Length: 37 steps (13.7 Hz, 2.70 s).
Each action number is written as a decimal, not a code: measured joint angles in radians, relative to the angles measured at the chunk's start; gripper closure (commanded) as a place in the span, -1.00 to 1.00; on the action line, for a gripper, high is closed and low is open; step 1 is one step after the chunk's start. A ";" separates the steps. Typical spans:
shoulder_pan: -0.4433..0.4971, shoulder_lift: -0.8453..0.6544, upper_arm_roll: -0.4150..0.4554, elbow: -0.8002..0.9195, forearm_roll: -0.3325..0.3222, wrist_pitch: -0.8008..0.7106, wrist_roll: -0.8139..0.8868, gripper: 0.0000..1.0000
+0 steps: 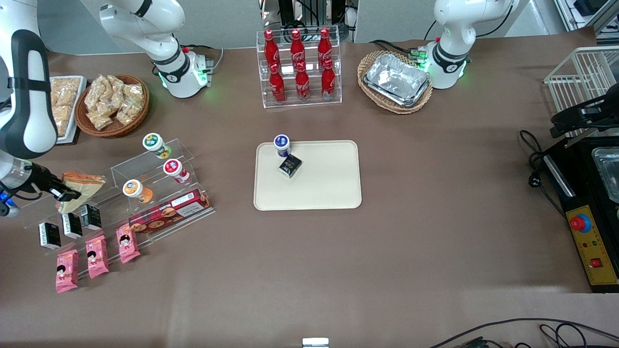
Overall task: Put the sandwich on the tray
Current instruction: 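Close the right gripper on the sandwich and lift it off the rack, then carry the sandwich with the right gripper over to the cream tray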
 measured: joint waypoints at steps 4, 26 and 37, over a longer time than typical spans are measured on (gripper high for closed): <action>0.004 0.000 0.002 0.178 0.000 -0.215 -0.008 1.00; 0.144 0.046 0.468 0.457 0.116 -0.378 0.968 1.00; 0.499 0.305 0.473 0.436 0.091 0.012 1.474 1.00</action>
